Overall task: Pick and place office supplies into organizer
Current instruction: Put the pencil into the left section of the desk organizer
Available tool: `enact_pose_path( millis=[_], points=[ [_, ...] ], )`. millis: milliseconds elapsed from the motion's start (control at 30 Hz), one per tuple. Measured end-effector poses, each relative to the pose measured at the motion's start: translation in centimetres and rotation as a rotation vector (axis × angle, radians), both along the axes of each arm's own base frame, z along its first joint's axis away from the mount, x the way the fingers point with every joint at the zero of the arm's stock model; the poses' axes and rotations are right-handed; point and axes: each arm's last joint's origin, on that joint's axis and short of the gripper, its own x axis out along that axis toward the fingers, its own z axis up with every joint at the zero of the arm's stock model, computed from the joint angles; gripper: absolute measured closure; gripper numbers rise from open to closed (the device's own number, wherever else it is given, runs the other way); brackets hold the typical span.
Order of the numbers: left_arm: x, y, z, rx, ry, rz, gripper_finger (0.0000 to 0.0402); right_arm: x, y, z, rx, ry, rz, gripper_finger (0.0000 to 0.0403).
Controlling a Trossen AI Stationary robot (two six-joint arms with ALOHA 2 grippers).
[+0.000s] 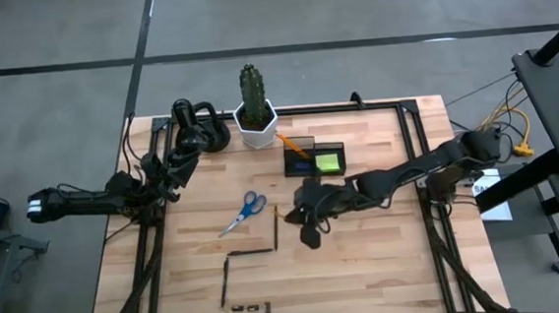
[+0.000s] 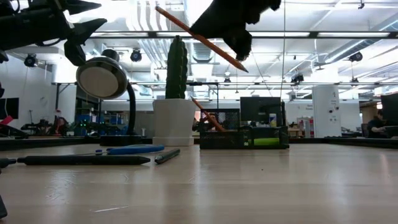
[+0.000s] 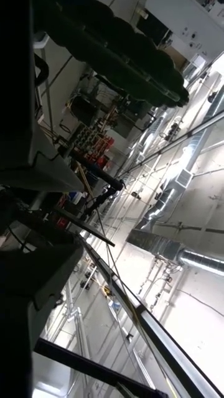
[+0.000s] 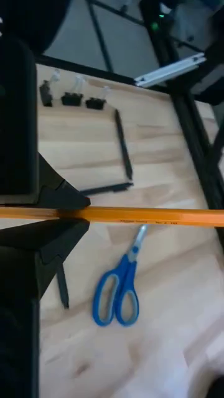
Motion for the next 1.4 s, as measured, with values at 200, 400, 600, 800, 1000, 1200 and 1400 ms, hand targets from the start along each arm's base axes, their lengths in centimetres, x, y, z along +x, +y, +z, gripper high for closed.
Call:
enact_pose_path(
  millis=[200,400,600,800,1000,1200,1400],
  points=[
    [0.0,0.0,0.0,-0.002,-0.002,0.004,0.0272,-1.3,-1.9,-0.7,0.032,-0.124,-0.073,0.0390],
    [-0.1,0.0,0.1,-0.002,-0.013,0.004,0.0272,-2.2,-3.7,-2.1,0.053,-0.204,-0.124,0.0390],
    [-0.1,0.0,0.1,-0.002,-0.012,0.003,0.0272,-2.8,-5.2,-3.0,0.045,-0.234,-0.160,0.0390],
    [-0.1,0.0,0.1,-0.002,-0.013,0.003,0.0272,-3.5,-7.0,-3.7,0.007,-0.264,-0.195,0.0390],
    [-0.1,0.0,0.1,-0.002,-0.011,0.003,0.0272,-3.7,-8.9,-3.9,-0.035,-0.356,-0.238,0.0390],
    [-0.1,0.0,0.1,-0.002,-0.009,0.003,0.0272,-4.3,-10.8,-4.3,-0.095,-0.402,-0.270,0.0390],
    [-0.1,0.0,0.1,-0.002,-0.009,0.003,0.0272,-4.8,-12.5,-4.2,-0.129,-0.452,-0.316,0.0390]
  ],
)
